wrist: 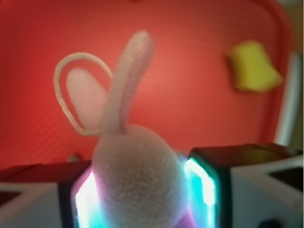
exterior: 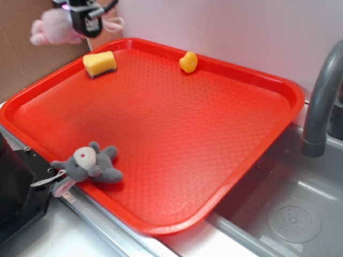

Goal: Grab the pink bunny.

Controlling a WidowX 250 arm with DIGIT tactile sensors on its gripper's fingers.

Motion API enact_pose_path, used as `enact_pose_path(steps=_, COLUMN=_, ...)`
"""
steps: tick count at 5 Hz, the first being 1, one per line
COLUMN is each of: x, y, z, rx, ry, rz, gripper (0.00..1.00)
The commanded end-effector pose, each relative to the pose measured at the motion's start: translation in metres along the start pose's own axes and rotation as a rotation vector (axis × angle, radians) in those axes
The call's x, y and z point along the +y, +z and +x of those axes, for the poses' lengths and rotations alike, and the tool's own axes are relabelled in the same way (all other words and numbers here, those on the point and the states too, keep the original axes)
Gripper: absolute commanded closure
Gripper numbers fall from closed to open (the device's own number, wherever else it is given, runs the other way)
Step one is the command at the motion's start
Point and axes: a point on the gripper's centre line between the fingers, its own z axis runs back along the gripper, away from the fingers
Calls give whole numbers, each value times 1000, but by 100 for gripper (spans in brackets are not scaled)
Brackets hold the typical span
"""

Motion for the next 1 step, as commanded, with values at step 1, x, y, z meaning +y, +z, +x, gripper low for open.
enact_pose_path(steps=1, x=-15, y=29, z=-23, rx=-92, ry=136, rz=72, gripper=100)
